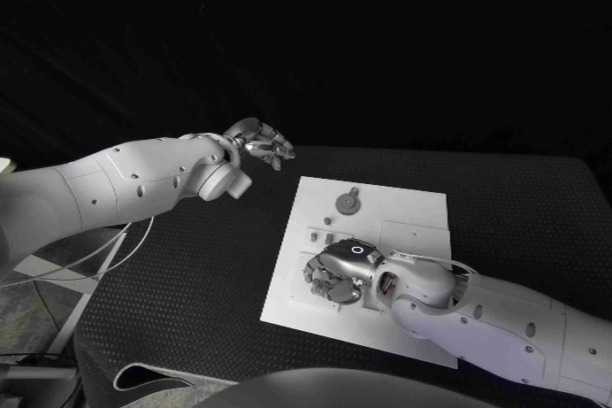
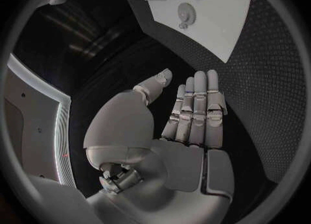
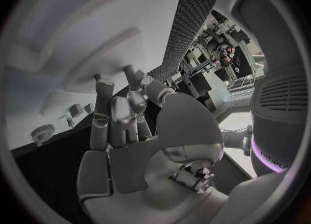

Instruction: Assemble the parts on the task board

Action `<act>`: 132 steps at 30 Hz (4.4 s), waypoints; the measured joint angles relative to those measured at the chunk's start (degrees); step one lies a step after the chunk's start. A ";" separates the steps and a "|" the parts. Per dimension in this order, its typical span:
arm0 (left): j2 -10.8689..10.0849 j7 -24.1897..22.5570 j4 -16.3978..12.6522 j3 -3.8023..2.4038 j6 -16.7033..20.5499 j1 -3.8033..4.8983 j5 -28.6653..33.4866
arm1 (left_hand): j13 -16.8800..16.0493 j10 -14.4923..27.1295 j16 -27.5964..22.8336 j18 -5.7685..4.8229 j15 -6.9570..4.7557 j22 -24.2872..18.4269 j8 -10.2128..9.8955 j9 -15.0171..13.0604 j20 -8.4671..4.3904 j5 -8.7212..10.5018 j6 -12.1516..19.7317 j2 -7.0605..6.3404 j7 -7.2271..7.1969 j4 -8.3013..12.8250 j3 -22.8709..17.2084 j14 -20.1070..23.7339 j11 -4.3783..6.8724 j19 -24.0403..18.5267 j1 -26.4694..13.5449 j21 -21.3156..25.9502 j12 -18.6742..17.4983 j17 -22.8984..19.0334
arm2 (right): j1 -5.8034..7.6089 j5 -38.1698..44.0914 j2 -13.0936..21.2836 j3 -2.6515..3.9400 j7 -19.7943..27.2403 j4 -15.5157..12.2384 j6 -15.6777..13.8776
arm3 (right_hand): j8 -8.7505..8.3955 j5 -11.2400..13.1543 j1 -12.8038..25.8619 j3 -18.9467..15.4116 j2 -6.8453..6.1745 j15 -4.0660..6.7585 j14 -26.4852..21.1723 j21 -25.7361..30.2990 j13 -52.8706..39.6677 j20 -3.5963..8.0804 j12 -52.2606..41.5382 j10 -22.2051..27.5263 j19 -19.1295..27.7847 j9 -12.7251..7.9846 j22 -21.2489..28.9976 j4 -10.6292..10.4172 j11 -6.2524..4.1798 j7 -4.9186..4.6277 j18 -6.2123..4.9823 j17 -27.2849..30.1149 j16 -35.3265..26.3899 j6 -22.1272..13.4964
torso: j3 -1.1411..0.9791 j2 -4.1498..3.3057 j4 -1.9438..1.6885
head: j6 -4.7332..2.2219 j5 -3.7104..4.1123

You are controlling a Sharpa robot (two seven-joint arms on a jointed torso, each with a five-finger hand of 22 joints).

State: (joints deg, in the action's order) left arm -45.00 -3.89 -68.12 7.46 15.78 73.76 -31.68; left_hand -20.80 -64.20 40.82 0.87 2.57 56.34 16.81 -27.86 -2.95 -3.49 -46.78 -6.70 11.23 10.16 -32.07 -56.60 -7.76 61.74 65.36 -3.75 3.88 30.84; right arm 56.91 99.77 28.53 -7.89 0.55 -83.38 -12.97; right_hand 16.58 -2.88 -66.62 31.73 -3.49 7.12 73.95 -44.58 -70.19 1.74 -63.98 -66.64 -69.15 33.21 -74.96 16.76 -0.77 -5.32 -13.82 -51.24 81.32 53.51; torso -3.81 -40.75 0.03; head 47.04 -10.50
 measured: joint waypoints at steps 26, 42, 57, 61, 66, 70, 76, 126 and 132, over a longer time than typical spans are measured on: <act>-0.01 0.08 0.14 0.01 0.02 0.00 0.02 | 0.01 0.00 0.00 0.00 0.00 -0.04 0.00 0.12 0.00 0.00 0.21 0.00 0.21 -0.28 0.03 0.00 0.00 0.00 0.00 0.00 0.00 0.14 | 6.63 -12.63 9.54 0.19 1.09 -3.11 -4.53 | -6.16 0.00 6.45 -5.60 -5.12 -3.38 -0.28 -0.56 1.65 -0.08 -0.41 2.55 0.25 -2.42 0.00 -0.84 3.44 -3.74 1.00 0.43 0.00 -6.11 | 0.07 0.09 0.02 | -0.99 1.21; 1.19 -0.06 1.82 0.02 0.24 -0.41 0.45 | -0.04 0.00 -0.23 0.00 0.00 -0.03 0.23 0.12 0.00 0.00 0.21 0.00 0.21 -0.74 0.18 0.00 0.00 0.00 0.00 0.00 0.00 0.36 | 14.31 -27.36 22.26 1.11 -5.43 -4.90 10.17 | 0.56 0.00 22.68 -3.99 -4.40 -0.12 0.22 -0.55 -0.57 1.44 -6.01 -2.21 -0.63 2.90 0.00 -15.11 -0.05 1.06 1.04 0.21 1.11 1.75 | -0.16 1.19 1.35 | -3.67 4.38; 0.69 -0.11 1.77 0.05 0.23 -0.47 0.58 | -0.08 0.00 -0.23 0.00 0.00 -0.03 0.23 0.17 0.00 0.00 0.21 0.23 0.20 -1.04 0.17 0.00 0.00 0.00 -0.23 0.00 0.00 0.51 | 14.27 -41.80 26.68 -1.86 -22.53 -10.17 17.54 | 1.04 0.00 26.42 -3.91 -3.67 0.33 -0.12 -0.54 0.99 1.57 -5.31 -1.40 -0.48 5.03 0.00 -20.82 -0.78 1.49 1.04 0.22 1.34 2.18 | -0.73 1.72 1.74 | -3.50 5.97; 0.66 -0.11 1.77 0.08 0.23 -0.63 0.61 | -0.08 0.00 -0.23 0.00 0.00 -0.03 0.23 0.17 0.00 0.00 0.21 0.23 0.20 -1.04 0.17 0.00 0.00 0.00 -0.23 0.00 0.00 0.54 | 13.60 -42.95 25.82 -2.75 -24.34 -10.15 20.06 | 1.24 0.00 25.79 -3.90 -3.03 0.44 -0.23 -0.55 0.64 1.73 -5.76 -1.86 -0.30 5.35 0.00 -20.82 -1.26 1.63 1.04 0.15 1.57 2.31 | -0.79 1.71 1.74 | -3.35 6.34; 0.57 -0.24 1.48 0.08 0.50 -0.66 0.63 | -0.08 0.00 -0.51 0.00 0.00 -0.02 0.23 0.26 0.00 0.00 0.21 0.23 0.20 -1.04 0.17 0.00 0.00 0.00 -0.23 0.00 0.00 0.65 | 12.34 -43.29 24.23 -3.74 -25.17 -8.99 20.44 | 1.71 0.00 25.57 -4.20 -1.44 0.81 -0.19 -0.54 0.58 1.74 -6.14 -2.39 -0.29 5.69 0.00 -20.51 -1.29 1.78 1.03 0.15 1.56 4.29 | -0.65 1.66 1.66 | -3.16 6.80; 0.53 -0.36 1.24 0.08 0.66 -0.77 0.65 | -0.07 0.00 -0.52 0.00 0.00 -0.02 0.23 0.26 0.00 0.00 0.21 0.23 0.20 -1.04 0.17 0.00 0.00 0.00 -0.23 0.00 0.00 0.65 | 11.53 -43.12 23.18 -3.77 -25.54 -8.64 20.47 | 1.71 0.00 25.23 -4.93 -1.12 0.99 -0.03 -0.87 0.58 1.73 -6.35 -2.79 -0.29 5.82 0.00 -20.08 -1.70 1.66 1.01 -0.13 1.78 4.50 | -0.58 1.64 1.60 | -3.01 6.99; 0.42 -0.48 1.18 0.08 0.73 -0.76 0.66 | -0.07 0.00 -0.51 0.00 0.00 -0.02 0.23 0.26 0.00 0.00 0.21 0.23 0.20 -1.19 0.01 0.00 0.00 0.00 -0.23 0.00 0.00 0.73 | 10.72 -43.01 21.52 -3.92 -25.80 -7.99 20.71 | 1.71 0.00 24.94 -5.51 -0.83 1.06 0.05 -0.88 0.53 1.83 -6.36 -3.20 -0.19 5.88 0.00 -19.50 -1.69 1.73 0.97 -0.23 1.78 4.58 | -0.51 1.59 1.57 | -2.49 7.09; -0.34 -0.45 0.76 0.08 0.65 -0.75 0.69 | -0.05 0.00 -0.84 0.00 0.00 -0.06 0.22 0.35 0.00 0.00 0.20 0.22 0.19 -1.31 0.13 0.00 0.00 0.00 -0.23 0.00 0.00 1.07 | 8.87 -39.07 18.36 -4.16 -26.99 -6.52 21.09 | -0.47 0.24 20.51 -10.18 3.11 1.01 -0.38 -0.87 2.66 1.32 -5.51 -2.03 0.28 6.42 0.00 -3.85 -1.36 1.06 0.93 0.98 1.77 5.56 | -0.52 1.56 1.64 | -1.04 6.56; -0.41 -0.44 0.75 0.08 0.65 -0.74 0.69 | -0.04 0.00 -0.84 0.00 0.00 -0.06 0.22 0.35 0.00 0.00 0.19 0.22 0.19 -1.31 0.13 0.00 0.00 0.00 -0.22 0.00 0.00 1.07 | 8.79 -39.86 18.80 -4.21 -26.98 -6.91 20.31 | -0.80 0.29 20.91 -10.18 3.53 0.94 -0.44 -0.87 2.65 1.30 -5.54 -2.04 0.31 6.50 0.00 -3.85 -1.36 1.08 0.92 1.03 1.77 5.58 | -0.54 1.56 1.66 | -1.03 6.56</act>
State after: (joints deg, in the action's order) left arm -45.41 -4.33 -67.37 7.54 16.43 73.01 -30.99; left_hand -20.84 -64.20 39.97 0.86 2.57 56.28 17.03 -27.51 -2.95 -3.49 -46.59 -6.48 11.42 8.85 -31.95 -56.60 -7.76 61.74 65.13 -3.75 3.88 31.91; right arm 65.70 59.91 47.34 -12.10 -26.44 -90.29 7.34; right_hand 15.78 -2.59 -45.72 21.55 0.04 8.06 73.51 -45.46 -67.54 3.04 -69.52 -68.67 -68.84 39.72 -74.95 12.91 -2.13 -4.24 -12.89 -50.21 83.09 59.09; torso -4.35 -39.19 1.69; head 46.01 -3.94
